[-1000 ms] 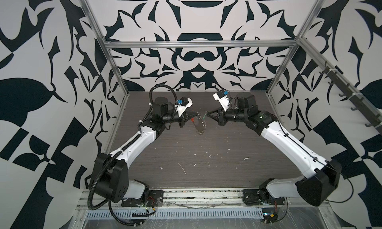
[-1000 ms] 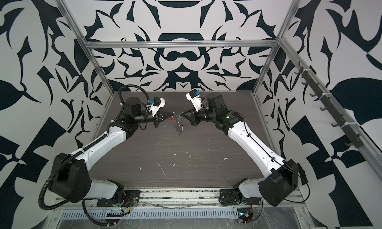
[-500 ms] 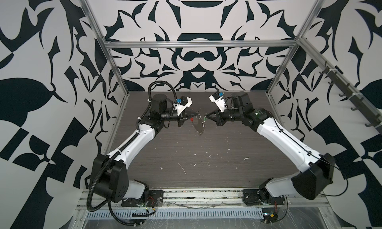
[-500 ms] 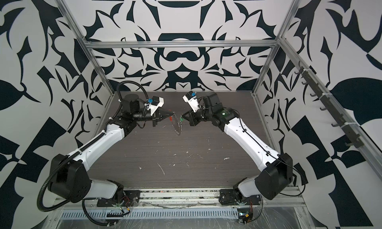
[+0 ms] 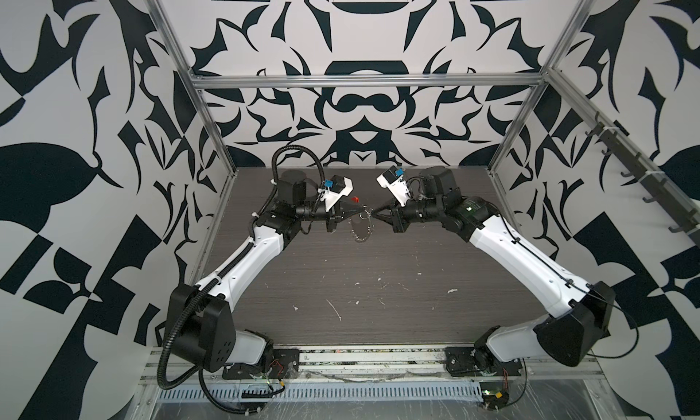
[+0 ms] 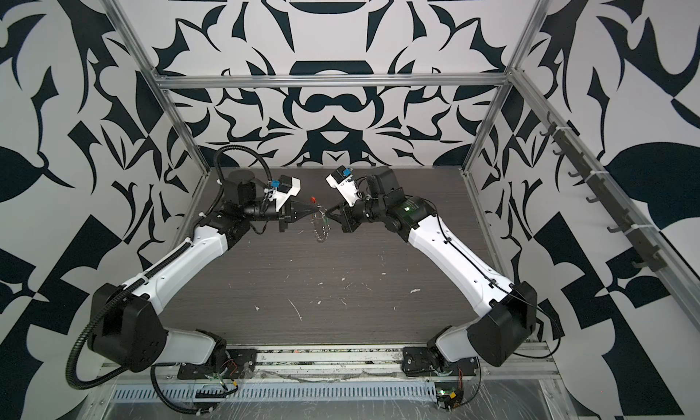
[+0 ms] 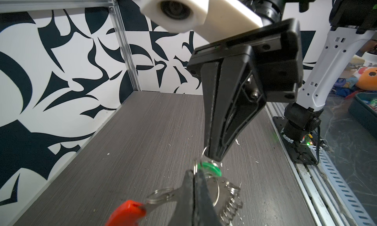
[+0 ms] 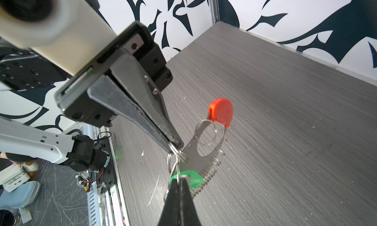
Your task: Put the keys on the keyring
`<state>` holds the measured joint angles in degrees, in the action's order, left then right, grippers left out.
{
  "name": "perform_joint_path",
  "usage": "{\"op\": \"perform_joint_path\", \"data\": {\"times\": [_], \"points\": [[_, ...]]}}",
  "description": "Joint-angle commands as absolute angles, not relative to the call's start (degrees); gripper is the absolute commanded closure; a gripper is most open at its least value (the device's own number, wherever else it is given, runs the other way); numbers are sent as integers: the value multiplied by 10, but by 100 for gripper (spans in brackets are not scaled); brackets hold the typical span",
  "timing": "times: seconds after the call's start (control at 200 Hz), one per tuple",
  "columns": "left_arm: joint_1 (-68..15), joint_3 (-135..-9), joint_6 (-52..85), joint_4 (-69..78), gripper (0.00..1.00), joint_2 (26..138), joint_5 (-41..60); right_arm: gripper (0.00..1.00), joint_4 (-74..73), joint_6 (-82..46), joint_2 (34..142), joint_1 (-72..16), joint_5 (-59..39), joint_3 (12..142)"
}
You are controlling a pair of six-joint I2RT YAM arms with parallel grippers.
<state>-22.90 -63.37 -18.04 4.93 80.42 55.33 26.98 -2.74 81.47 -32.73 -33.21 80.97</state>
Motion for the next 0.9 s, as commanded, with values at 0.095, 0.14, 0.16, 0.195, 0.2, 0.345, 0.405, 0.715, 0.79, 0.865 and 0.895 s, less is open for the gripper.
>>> {"op": "perform_joint_path", "data": {"times": [0.095, 0.14, 0.16, 0.195, 0.2, 0.345, 0.405, 0.715, 0.79, 0.865, 0.895], "points": [[-230, -651, -189, 46, 100, 804, 575, 100, 257, -25, 821, -331, -346, 843], [-230, -651, -190, 46, 100, 804, 576, 100, 257, -26, 823, -331, -347, 845], [-230, -651, -190, 46, 100, 803, 576, 100, 257, -26, 824, -331, -347, 846], [-230, -651, -190, 46, 100, 804, 576, 100, 258, -25, 826, -331, -348, 848], [-230, -651, -190, 46, 100, 804, 576, 100, 258, -25, 827, -331, -348, 848], [-230, -655, -190, 45, 100, 806, 578, 100, 260, -26, 834, -333, -350, 853], [-230, -656, -190, 45, 100, 807, 579, 100, 262, -26, 837, -333, -351, 856], [-231, -656, -191, 40, 100, 808, 582, 100, 242, -32, 832, -334, -347, 855], [-230, -656, -191, 39, 100, 809, 582, 100, 242, -33, 830, -333, -349, 855], [-231, -656, -192, 38, 100, 810, 580, 100, 242, -33, 827, -334, -350, 854], [-230, -655, -192, 38, 100, 809, 579, 100, 242, -33, 825, -334, -349, 853]]}}
